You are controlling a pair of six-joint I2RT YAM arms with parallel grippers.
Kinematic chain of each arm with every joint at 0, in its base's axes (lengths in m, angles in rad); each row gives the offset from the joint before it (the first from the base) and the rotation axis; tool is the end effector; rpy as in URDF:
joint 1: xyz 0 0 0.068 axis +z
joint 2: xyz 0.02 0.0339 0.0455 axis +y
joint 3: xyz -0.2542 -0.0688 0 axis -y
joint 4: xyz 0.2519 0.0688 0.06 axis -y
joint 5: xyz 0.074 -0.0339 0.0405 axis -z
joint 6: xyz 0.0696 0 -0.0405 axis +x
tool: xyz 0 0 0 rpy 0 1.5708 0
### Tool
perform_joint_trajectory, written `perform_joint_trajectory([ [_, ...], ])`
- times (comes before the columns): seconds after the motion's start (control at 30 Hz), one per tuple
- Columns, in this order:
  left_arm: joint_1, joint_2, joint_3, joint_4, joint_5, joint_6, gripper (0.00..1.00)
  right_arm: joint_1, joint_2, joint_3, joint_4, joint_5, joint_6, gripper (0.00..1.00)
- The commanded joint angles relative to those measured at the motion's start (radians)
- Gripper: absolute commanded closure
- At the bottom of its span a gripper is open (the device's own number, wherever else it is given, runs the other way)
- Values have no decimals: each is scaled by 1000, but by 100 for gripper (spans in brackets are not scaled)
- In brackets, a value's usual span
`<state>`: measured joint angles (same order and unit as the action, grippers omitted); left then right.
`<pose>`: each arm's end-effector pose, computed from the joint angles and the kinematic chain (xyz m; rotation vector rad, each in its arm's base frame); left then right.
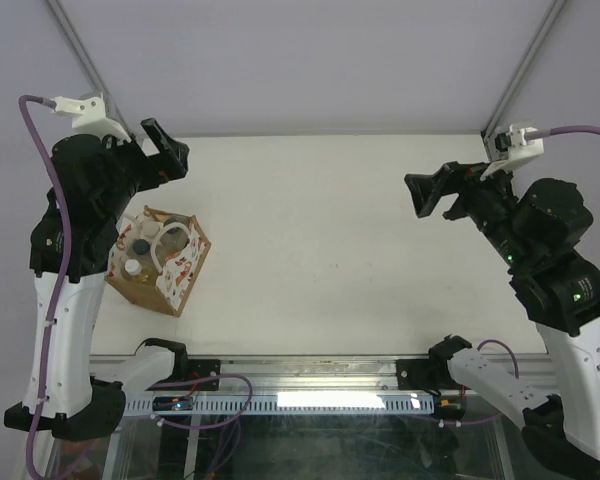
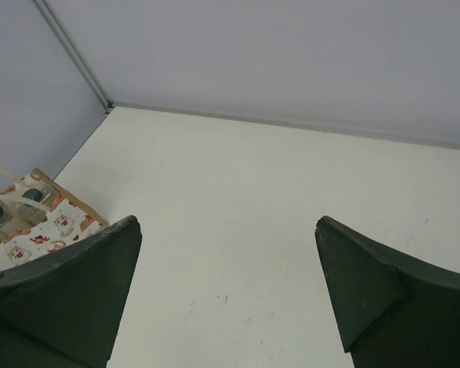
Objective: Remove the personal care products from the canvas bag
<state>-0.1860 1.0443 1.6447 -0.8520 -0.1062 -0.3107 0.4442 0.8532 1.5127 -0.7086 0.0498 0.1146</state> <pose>0.2027 -0.0306 0.4894 -0.1890 1.8185 -0.2541 0.1446 0.0650 0.4997 -0.2298 1.6176 0.3898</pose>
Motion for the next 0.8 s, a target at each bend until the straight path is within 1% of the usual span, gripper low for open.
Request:
perform_joint_trajectory([
  [0.0,25,18,-39,-4,-61,-43,1,23,20,-38,-22,-43,41,1],
  [0.2,58,36,-104,0,-101,-70,1,55,69,-90,-49,-83,90,1],
  [0.47,94,37,-190,12,-91,-52,1,90,174,-117,-73,-138,142,0],
  [0.63,108,44,-217,-23,-74,-49,1,101,229,-126,-74,-167,168,0],
  [0.77,112,7,-273,-55,-74,-42,1,107,255,-134,-66,-190,188,0],
])
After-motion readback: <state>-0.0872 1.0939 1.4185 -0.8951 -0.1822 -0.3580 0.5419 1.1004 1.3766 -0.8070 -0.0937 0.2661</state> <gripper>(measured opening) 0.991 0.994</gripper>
